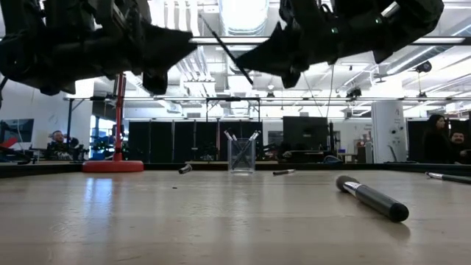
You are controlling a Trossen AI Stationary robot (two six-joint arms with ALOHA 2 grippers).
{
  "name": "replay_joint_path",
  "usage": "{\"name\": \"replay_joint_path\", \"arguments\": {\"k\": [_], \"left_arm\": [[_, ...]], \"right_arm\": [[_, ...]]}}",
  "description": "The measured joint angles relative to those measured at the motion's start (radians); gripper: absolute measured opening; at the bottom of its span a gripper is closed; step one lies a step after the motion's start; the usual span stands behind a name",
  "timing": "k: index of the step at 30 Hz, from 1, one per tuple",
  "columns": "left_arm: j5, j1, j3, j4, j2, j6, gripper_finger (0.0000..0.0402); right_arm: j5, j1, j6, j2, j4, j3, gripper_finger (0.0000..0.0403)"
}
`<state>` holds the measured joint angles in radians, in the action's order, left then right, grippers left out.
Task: Put items in baskets/containers
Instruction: Put the black eyeshadow brush into the transparent organizer
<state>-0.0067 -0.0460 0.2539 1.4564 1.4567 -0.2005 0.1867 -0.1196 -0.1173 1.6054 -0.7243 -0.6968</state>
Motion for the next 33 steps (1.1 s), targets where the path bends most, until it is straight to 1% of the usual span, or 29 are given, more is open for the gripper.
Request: {"name": "replay_joint_path", "arguments": {"k": [3,5,10,15,20,23,27,31,33], "left_arm": [[0.002,-0.006,0.001,0.047,0.0,0.009,0.0101],[0.002,-0.006,0.012,0.048,0.0,0.009,0.0101],[0.014,-0.006,0.084,-0.01,0.001,0.017,0.0101],[0.02,-0.017,0.156,-0.057,0.001,0.066,0.0101],[0.024,-0.021,0.174,-0.075,0.001,0.103,0.0099],[0.024,-0.021,0.173,-0.079,0.001,0.103,0.008],[0.019,-0.02,0.173,-0.078,0.001,0.125,0.0019],[0.015,-0.019,0.182,-0.081,0.001,0.139,0.0011],[-0.004,-0.02,0.19,-0.088,0.001,0.143,0.0011]], "right_arm": [[0.0,-0.001,0.011,0.0,-0.042,0.0,0.0012],[-0.001,-0.002,0.016,0.0,-0.057,0.0,0.0012],[-0.009,-0.002,0.02,0.015,-0.103,-0.002,0.0012],[-0.012,-0.002,0.02,0.055,-0.13,-0.02,0.0012],[-0.014,-0.002,0.026,0.072,-0.129,-0.036,0.0012],[-0.015,-0.002,0.026,0.072,-0.129,-0.036,0.0012],[-0.019,-0.003,0.03,0.072,-0.136,-0.036,0.0012],[-0.011,-0.003,0.049,0.072,-0.139,-0.036,0.0014],[-0.005,-0.003,0.071,0.072,-0.139,-0.036,0.0022]]}}
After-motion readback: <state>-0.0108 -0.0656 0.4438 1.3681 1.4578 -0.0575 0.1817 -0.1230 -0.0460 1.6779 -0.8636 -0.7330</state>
